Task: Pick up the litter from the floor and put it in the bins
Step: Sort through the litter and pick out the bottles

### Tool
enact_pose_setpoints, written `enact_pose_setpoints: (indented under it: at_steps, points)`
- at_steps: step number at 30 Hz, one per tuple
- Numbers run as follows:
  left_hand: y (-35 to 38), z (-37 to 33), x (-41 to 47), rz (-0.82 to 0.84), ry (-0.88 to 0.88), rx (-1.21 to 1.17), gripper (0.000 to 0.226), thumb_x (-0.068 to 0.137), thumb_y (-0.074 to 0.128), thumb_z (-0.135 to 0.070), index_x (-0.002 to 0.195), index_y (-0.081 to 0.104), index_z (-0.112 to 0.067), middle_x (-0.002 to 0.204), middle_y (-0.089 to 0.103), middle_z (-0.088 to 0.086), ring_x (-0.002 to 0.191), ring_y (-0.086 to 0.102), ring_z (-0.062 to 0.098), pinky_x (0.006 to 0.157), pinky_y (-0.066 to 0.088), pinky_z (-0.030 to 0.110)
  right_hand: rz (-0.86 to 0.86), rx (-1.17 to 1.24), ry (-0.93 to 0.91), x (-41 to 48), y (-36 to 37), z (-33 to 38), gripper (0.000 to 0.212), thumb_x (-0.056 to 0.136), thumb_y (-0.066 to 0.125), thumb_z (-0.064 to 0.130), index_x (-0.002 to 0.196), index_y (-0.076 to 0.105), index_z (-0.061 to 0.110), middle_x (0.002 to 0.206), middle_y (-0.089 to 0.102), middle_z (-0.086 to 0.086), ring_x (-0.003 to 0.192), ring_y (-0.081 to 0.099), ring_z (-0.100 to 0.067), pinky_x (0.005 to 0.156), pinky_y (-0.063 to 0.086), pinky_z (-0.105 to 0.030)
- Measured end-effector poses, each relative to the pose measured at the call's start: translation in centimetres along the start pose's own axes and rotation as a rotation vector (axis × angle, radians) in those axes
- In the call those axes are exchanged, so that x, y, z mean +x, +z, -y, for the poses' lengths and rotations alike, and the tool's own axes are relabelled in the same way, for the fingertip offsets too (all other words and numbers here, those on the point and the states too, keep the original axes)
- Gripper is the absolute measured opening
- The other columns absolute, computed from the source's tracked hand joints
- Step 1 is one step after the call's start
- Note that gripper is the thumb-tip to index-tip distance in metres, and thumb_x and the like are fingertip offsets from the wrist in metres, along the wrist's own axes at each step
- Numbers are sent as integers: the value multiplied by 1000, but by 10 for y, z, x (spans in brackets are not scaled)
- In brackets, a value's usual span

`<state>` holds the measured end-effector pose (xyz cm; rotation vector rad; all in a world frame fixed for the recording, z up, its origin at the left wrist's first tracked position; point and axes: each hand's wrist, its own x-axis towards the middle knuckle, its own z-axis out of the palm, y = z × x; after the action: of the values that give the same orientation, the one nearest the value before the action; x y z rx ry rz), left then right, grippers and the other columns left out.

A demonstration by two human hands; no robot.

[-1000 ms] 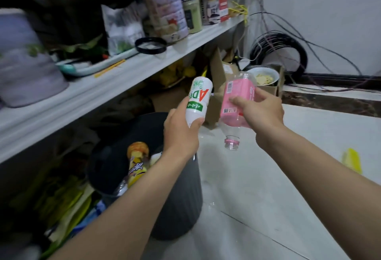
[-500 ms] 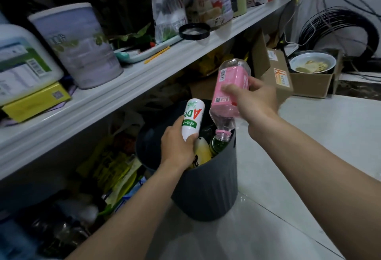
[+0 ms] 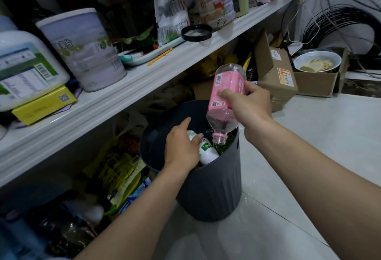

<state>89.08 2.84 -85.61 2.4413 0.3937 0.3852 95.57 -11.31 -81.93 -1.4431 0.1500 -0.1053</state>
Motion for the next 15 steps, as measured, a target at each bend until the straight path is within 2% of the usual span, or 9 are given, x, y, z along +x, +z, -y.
enact_pose_setpoints:
  at_steps: [7, 8, 11, 15]
  points:
    - [-9, 4, 0, -79, 12, 21, 57, 95, 59, -31, 147, 37, -24, 148, 41, 5, 136, 35, 21, 107, 32, 34, 51, -79, -52, -6, 13, -14, 55, 69, 82, 32, 121, 64, 28, 102, 69, 3, 92, 67, -19, 82, 58, -40]
    - [-10, 5, 0, -77, 11, 18, 57, 95, 58, -31, 147, 37, -24, 147, 41, 5, 136, 35, 20, 107, 32, 33, 56, -99, -64, -6, 15, -16, 56, 69, 82, 33, 121, 64, 27, 104, 69, 2, 95, 66, -20, 86, 57, -41]
    - [-10, 5, 0, -73, 11, 14, 56, 96, 58, -30, 147, 36, -25, 148, 40, 5, 137, 34, 20, 107, 32, 32, 45, -170, -79, -5, 15, -20, 73, 72, 81, 36, 138, 51, 20, 133, 58, -3, 121, 55, -22, 103, 46, -40]
    - [-9, 4, 1, -72, 14, 28, 55, 96, 58, -28, 147, 37, -25, 148, 41, 4, 136, 36, 20, 107, 32, 32, 39, -178, -84, -3, 13, -23, 70, 74, 78, 40, 136, 53, 21, 135, 55, -4, 127, 48, -22, 106, 43, -40]
